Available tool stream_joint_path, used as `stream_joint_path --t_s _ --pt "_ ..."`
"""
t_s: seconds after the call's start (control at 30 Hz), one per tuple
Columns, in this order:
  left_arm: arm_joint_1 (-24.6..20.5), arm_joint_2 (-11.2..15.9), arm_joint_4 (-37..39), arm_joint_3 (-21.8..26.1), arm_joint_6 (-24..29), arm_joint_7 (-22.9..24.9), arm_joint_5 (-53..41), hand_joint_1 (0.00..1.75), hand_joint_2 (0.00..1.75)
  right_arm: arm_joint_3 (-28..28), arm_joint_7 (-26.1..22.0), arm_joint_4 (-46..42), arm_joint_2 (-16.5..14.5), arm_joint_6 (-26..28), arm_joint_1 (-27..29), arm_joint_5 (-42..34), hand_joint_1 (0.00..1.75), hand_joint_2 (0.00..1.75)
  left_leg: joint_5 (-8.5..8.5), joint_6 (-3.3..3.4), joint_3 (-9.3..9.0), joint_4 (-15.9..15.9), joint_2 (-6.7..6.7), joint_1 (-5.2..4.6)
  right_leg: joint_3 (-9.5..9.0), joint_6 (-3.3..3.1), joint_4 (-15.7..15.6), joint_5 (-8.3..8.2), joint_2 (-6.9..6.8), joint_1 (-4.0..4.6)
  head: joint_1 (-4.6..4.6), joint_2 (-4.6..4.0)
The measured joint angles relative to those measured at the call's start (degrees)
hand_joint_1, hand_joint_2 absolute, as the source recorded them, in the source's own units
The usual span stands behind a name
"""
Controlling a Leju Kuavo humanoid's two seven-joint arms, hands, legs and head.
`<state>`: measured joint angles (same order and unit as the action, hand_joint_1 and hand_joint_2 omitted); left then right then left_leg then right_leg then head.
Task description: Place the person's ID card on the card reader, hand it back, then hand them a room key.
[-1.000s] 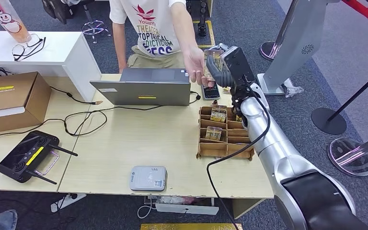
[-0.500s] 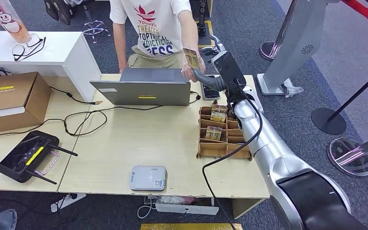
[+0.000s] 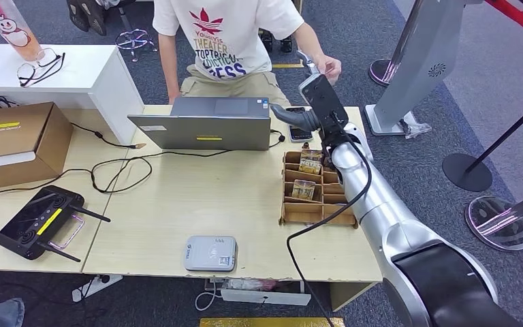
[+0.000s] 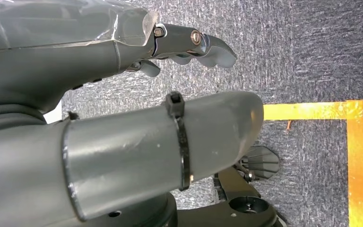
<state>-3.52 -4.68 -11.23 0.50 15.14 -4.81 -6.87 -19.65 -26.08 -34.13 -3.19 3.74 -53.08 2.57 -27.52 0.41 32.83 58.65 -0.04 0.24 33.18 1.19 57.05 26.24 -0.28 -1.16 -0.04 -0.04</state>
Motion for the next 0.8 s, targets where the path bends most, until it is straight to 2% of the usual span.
stream_joint_path --t_s 0.17,0.4,0.6,0.8 --pt "0.1 0.0 0.0 0.0 0.0 -0.1 -0.1 0.00 0.00 0.1 -1.4 -2.1 0.0 0.3 0.8 0.0 0.00 1.75 0.00 0.00 -0.01 0.0 0.00 0.00 0.01 0.00 0.0 0.00 0.01 0.00 0.00 0.00" --pt "0.3 0.0 0.0 0.0 0.0 -0.5 0.0 0.00 0.00 0.6 -1.8 -11.0 0.4 0.3 4.9 -0.1 0.00 1.75 0.00 0.00 0.00 0.0 0.02 0.00 0.03 0.00 0.0 0.00 0.02 0.01 0.01 0.00" --pt "0.4 0.0 0.0 0.0 0.0 -0.6 0.0 0.00 0.00 1.1 -1.7 -15.3 0.8 0.4 7.0 0.0 0.00 1.75 0.00 -0.01 -0.02 0.0 0.02 0.00 0.03 -0.01 0.0 0.00 0.02 0.01 0.01 0.00" --pt "0.7 -0.2 0.0 0.0 -0.1 -1.0 0.4 0.00 0.00 1.6 -1.7 -24.8 2.7 2.0 13.2 1.8 0.00 1.75 0.00 -0.01 0.00 0.0 -0.01 0.00 0.03 -0.01 0.0 0.01 -0.01 0.02 0.01 0.00"
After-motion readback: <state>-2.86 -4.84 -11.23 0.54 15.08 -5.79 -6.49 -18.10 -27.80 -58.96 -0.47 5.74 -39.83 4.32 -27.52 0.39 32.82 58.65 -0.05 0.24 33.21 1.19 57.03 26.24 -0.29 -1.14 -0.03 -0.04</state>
